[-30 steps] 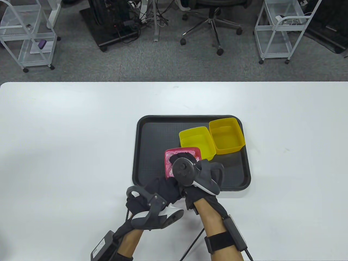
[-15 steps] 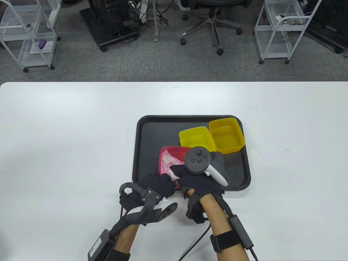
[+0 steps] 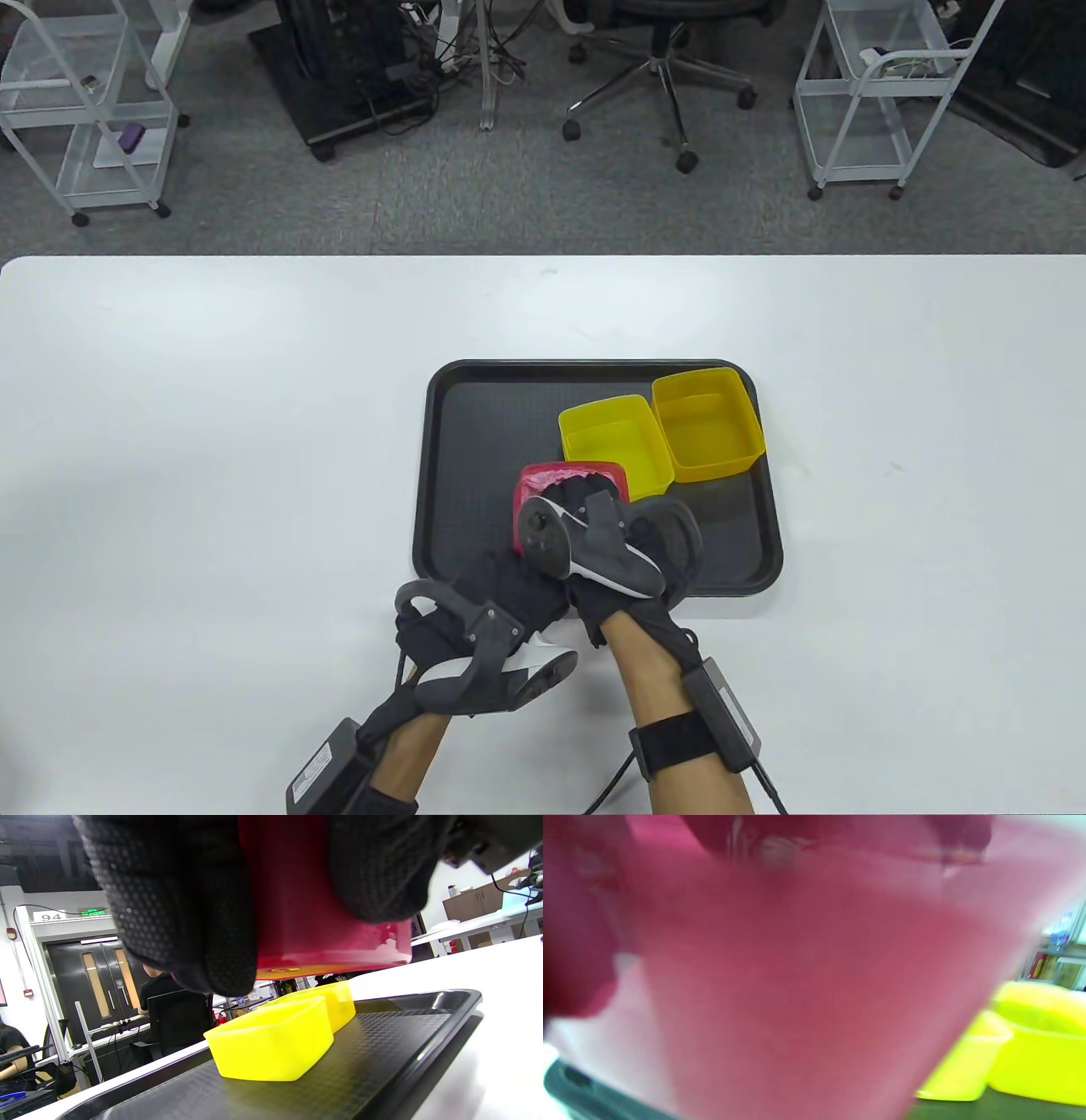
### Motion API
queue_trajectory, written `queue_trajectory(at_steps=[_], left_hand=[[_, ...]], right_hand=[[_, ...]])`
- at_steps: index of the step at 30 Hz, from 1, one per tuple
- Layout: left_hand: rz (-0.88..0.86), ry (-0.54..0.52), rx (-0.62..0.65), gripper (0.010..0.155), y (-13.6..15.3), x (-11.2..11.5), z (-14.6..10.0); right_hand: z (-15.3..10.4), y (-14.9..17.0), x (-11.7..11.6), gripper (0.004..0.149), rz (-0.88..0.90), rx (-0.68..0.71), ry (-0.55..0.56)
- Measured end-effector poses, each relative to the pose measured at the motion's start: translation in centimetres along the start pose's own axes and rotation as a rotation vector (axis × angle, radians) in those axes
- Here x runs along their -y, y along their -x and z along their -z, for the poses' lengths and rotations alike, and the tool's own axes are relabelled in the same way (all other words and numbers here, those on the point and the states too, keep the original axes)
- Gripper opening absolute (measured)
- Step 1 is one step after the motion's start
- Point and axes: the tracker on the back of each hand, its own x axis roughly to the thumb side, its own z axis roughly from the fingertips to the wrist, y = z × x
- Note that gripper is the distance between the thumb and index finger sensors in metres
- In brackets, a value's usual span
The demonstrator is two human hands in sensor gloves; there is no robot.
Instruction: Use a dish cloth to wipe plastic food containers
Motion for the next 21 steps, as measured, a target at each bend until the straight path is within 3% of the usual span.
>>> queue_trajectory(at_steps=[4, 7, 8, 12, 15, 21], left_hand=[[-0.020, -0.009, -0.013, 0.037, 0.2, -0.1, -0.1], [0.016, -0.013, -0.035, 0.036, 0.6, 0.3, -0.1], [0.026, -0.016, -0.038, 0.036, 0.9, 0.3, -0.2], [0.042, 0.009, -0.032, 0.036, 1.6, 0.7, -0.4], [0.050, 0.031, -0.018, 0.035, 1.7, 1.2, -0.3], [0.012, 0.033, -0.024, 0.036, 1.1, 1.1, 0.0]], right_hand=[[0.1, 1.5, 0.1, 0.043, 0.457, -0.147, -0.093], [-0.1, 2.6, -0.7, 0.045, 0.965, -0.245, -0.248], [-0.2, 2.9, -0.8, 0.045, 1.009, -0.256, -0.262], [-0.3, 3.3, -1.2, 0.044, 0.882, -0.191, -0.320], [-0.3, 2.4, -0.9, 0.043, 0.585, -0.114, -0.349], [-0.4, -0.3, 0.0, 0.042, 0.090, 0.036, -0.242]])
